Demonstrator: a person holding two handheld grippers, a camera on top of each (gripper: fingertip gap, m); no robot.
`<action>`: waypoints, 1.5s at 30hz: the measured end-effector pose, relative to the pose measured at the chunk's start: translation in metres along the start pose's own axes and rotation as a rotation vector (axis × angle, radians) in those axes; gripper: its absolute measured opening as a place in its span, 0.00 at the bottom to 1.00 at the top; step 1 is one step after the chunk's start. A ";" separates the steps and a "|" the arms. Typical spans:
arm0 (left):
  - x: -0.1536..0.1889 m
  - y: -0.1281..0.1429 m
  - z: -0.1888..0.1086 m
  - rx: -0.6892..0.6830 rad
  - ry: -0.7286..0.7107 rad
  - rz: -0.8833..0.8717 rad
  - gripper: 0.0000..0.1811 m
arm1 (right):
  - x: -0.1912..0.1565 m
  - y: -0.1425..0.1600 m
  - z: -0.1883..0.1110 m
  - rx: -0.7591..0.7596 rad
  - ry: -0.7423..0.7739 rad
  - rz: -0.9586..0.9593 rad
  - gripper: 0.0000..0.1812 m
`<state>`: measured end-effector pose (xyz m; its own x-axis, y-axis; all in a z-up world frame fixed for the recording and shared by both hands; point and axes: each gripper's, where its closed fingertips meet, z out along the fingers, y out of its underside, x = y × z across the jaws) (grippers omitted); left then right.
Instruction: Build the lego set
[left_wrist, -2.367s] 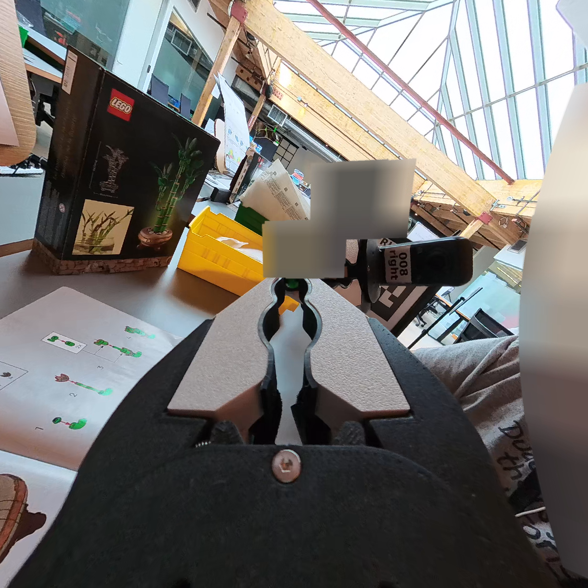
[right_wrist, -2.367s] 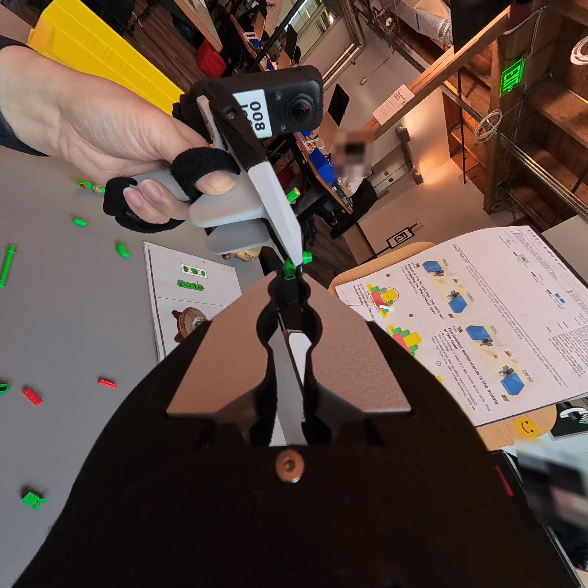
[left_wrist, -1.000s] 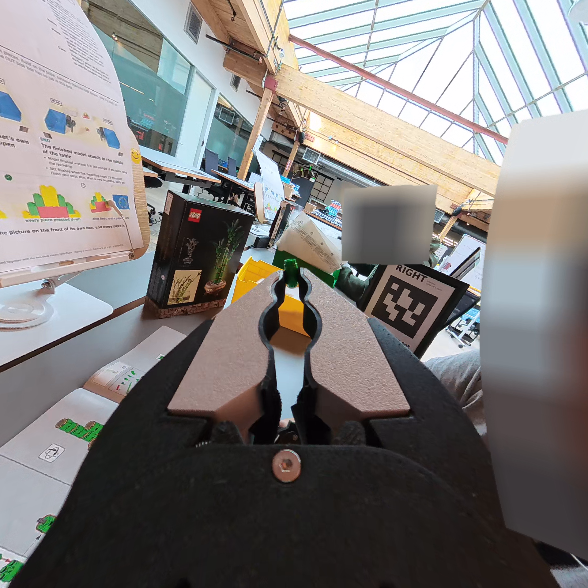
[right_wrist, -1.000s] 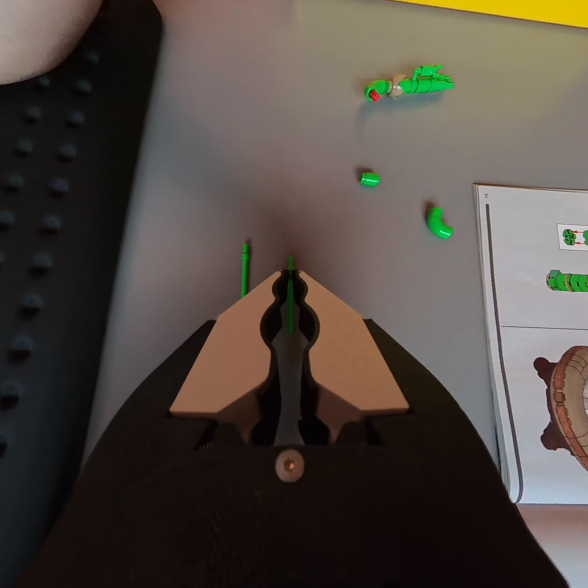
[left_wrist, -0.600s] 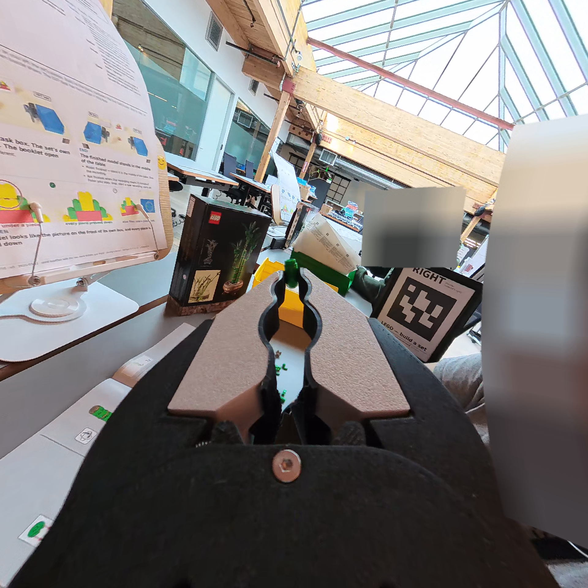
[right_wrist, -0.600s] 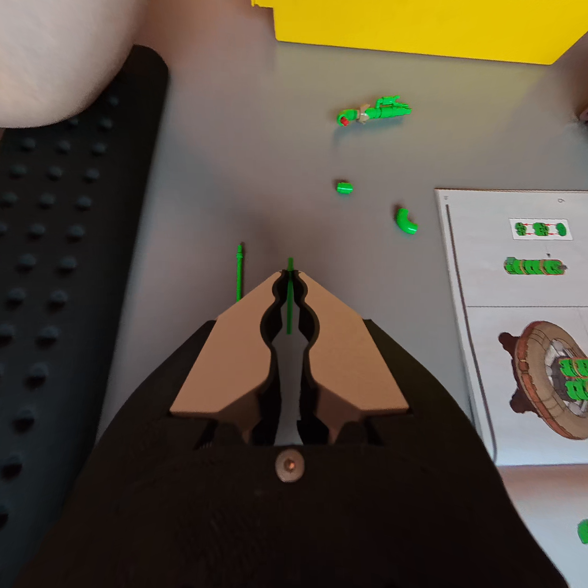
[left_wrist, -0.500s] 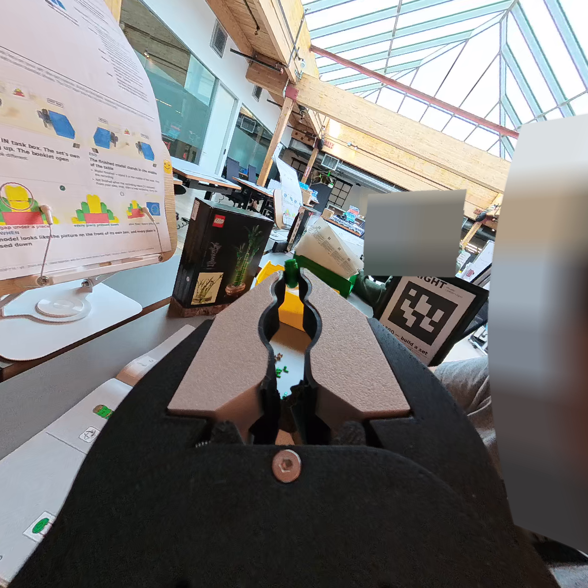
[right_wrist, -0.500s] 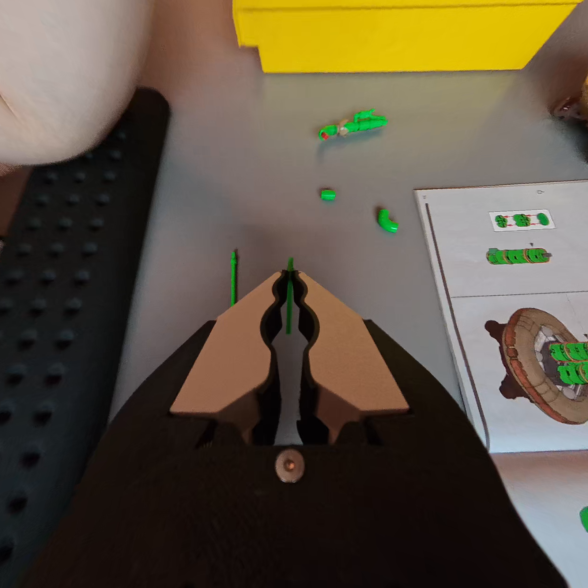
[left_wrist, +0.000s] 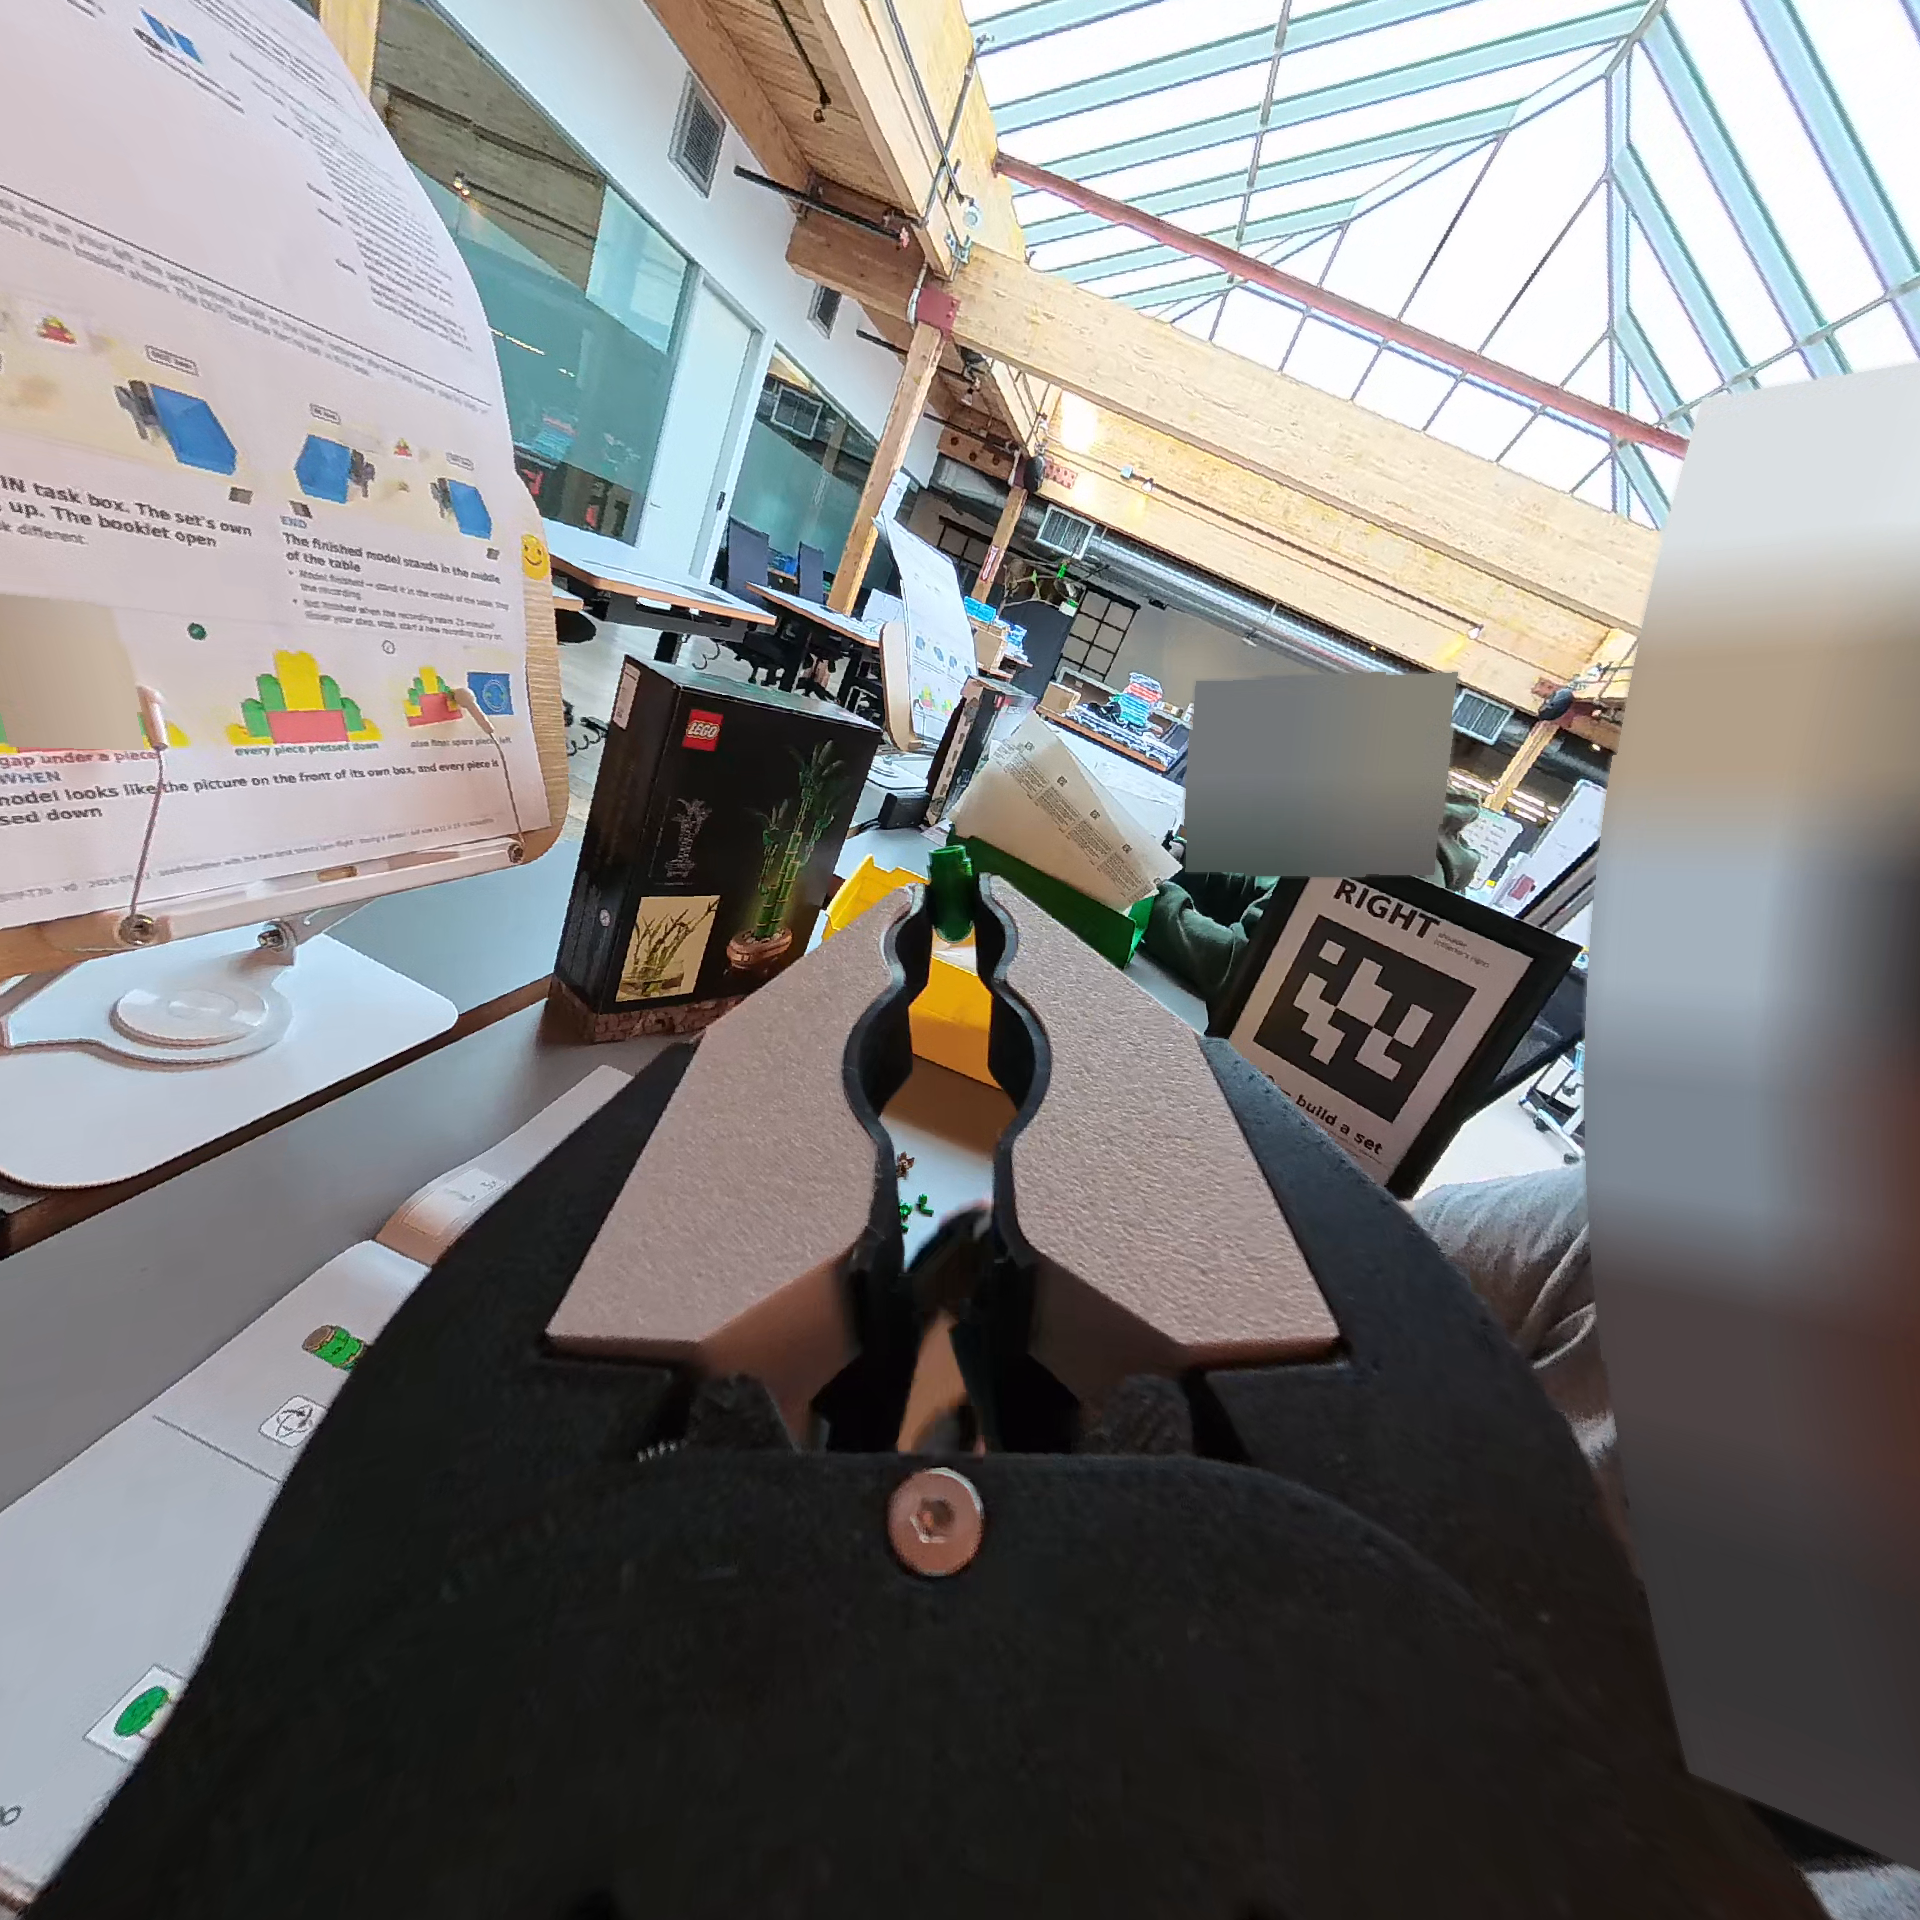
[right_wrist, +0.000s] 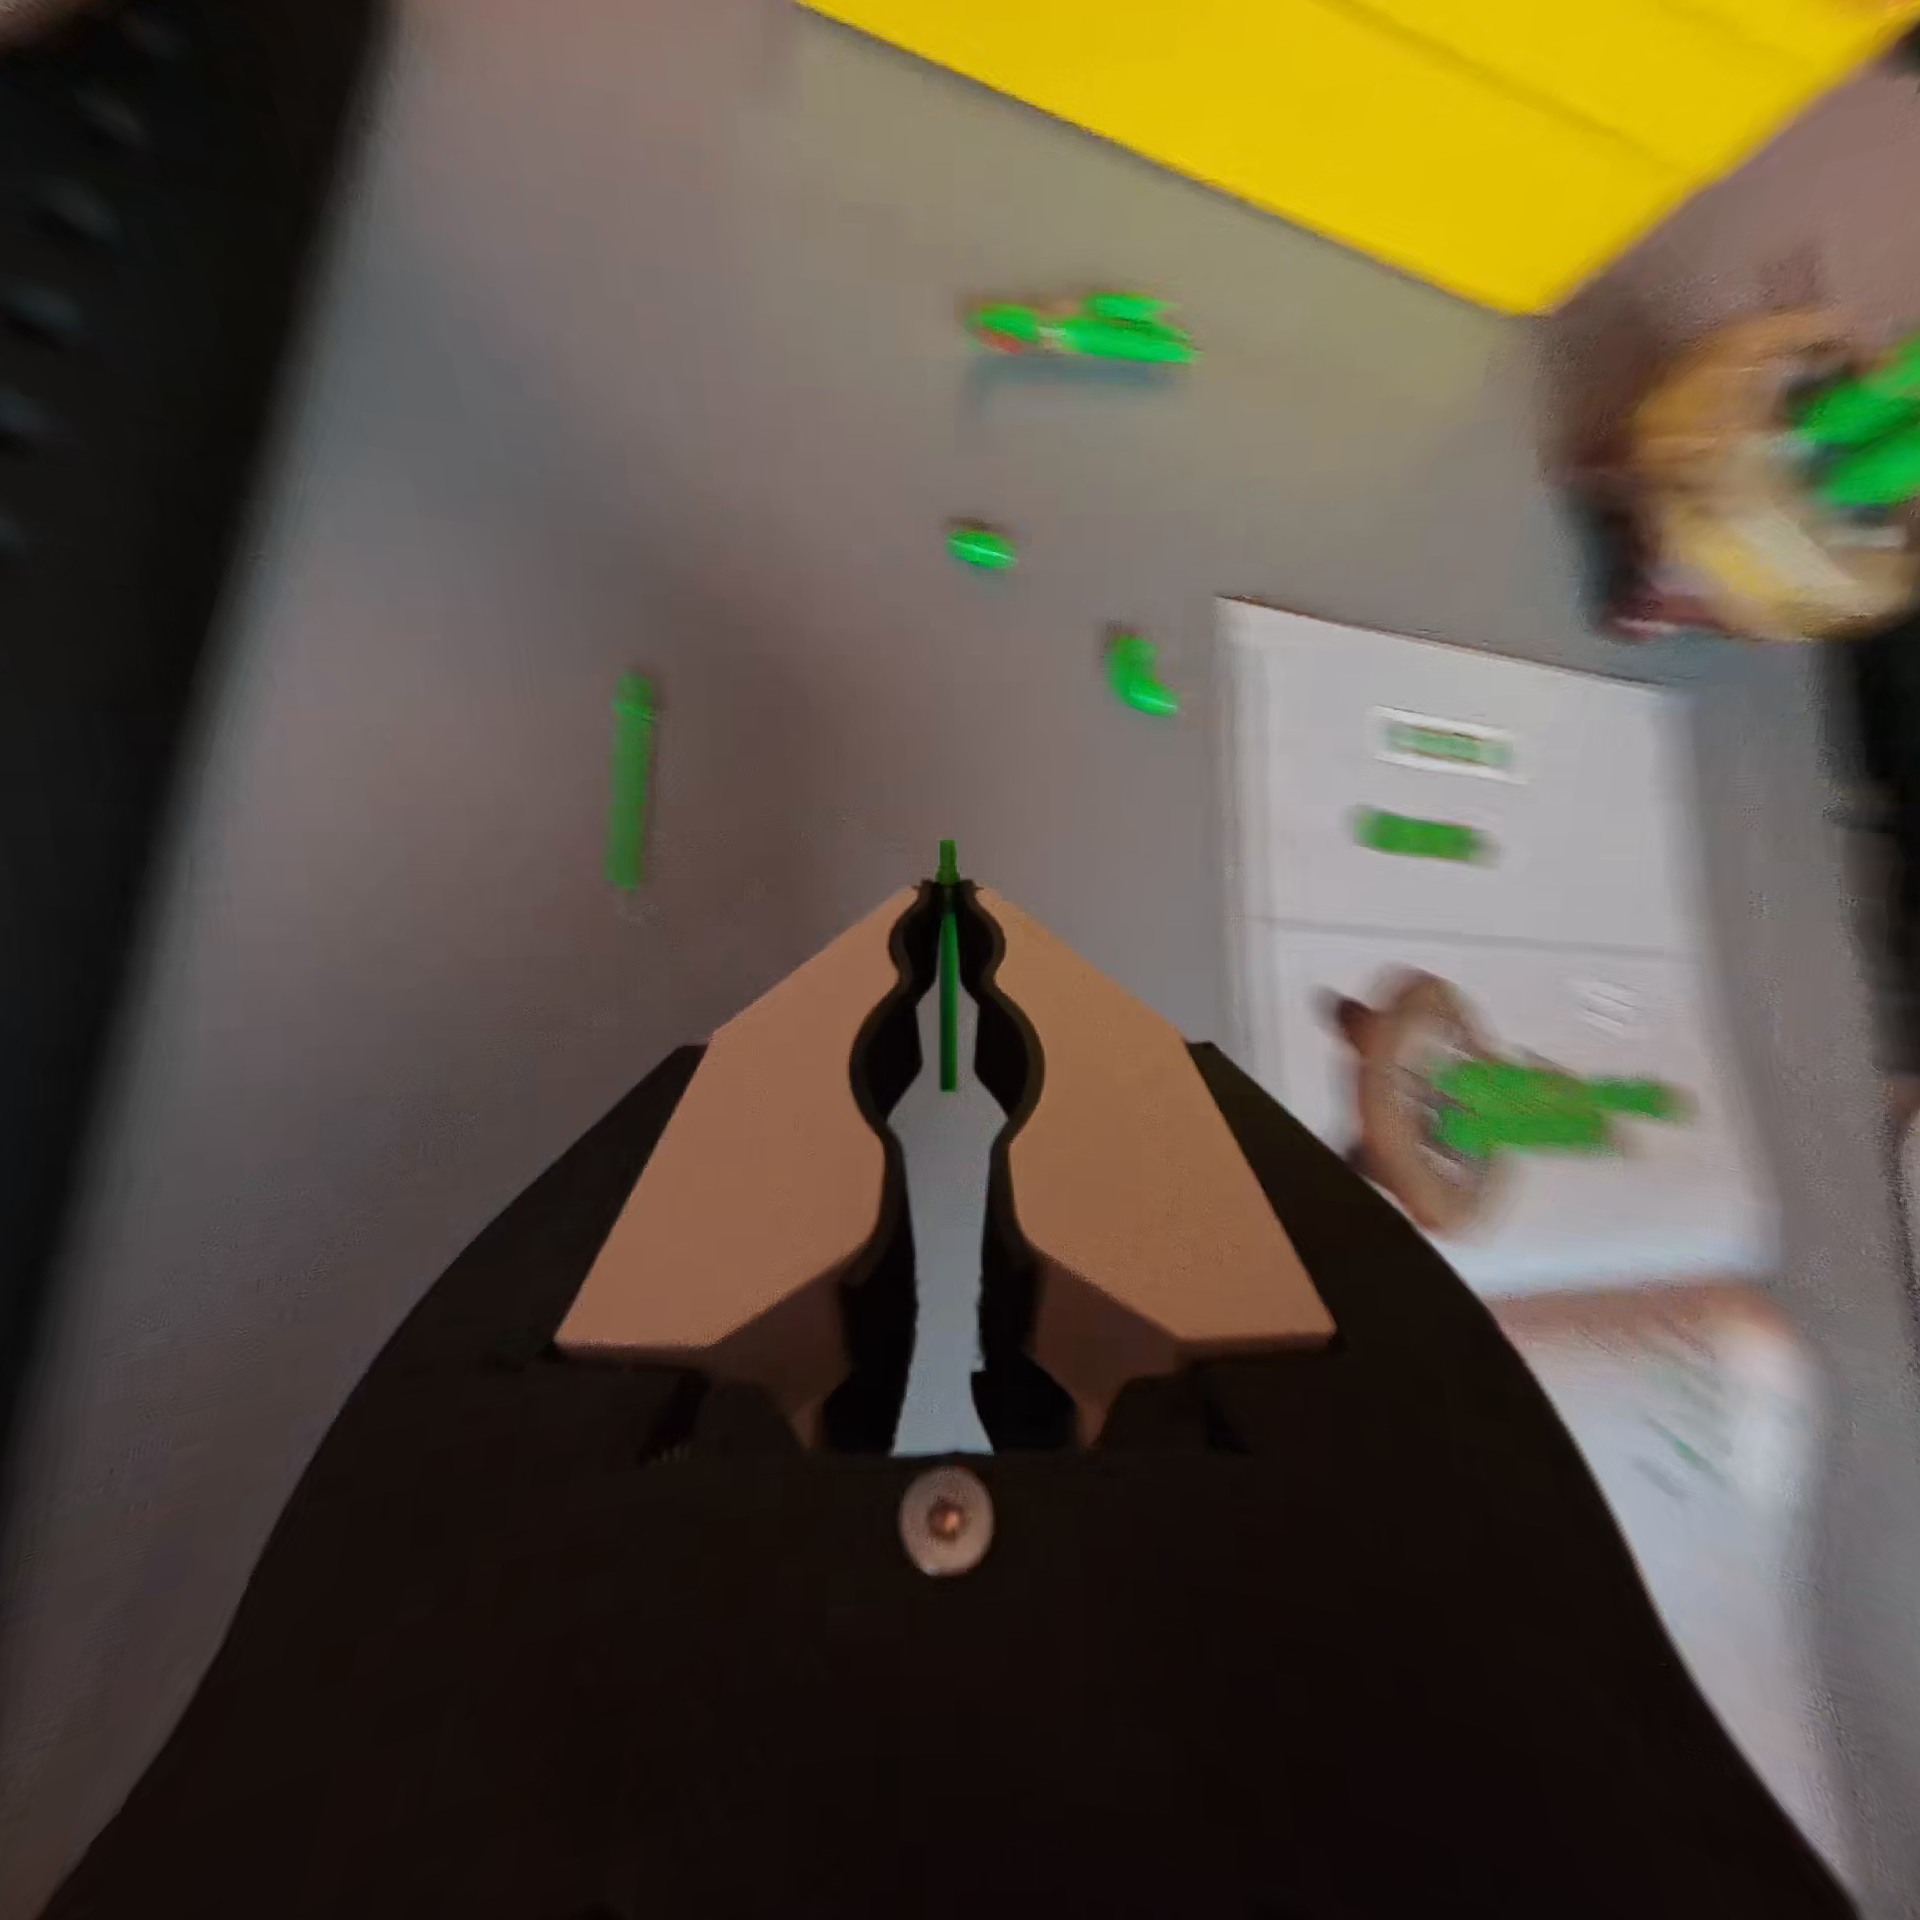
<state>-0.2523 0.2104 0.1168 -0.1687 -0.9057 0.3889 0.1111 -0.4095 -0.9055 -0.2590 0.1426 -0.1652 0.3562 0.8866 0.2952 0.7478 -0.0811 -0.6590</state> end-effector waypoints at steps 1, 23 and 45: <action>0.000 -0.001 -0.001 0.003 0.001 -0.003 0.03 | 0.027 0.004 -0.020 0.016 0.093 0.002 0.00; -0.022 0.204 0.087 -0.740 0.140 -0.283 0.03 | 0.113 0.046 -0.193 -0.056 0.518 -0.448 0.00; 0.009 0.262 0.057 -1.096 0.299 -0.400 0.03 | 0.022 0.031 -0.118 -0.083 0.040 -0.547 0.00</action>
<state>-0.1689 0.0890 -0.1075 -0.2376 -0.6154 0.7516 -0.8675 -0.2137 -0.4492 -0.1619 0.1056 -0.0978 -0.0760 0.7915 0.6064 0.8708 0.3489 -0.3463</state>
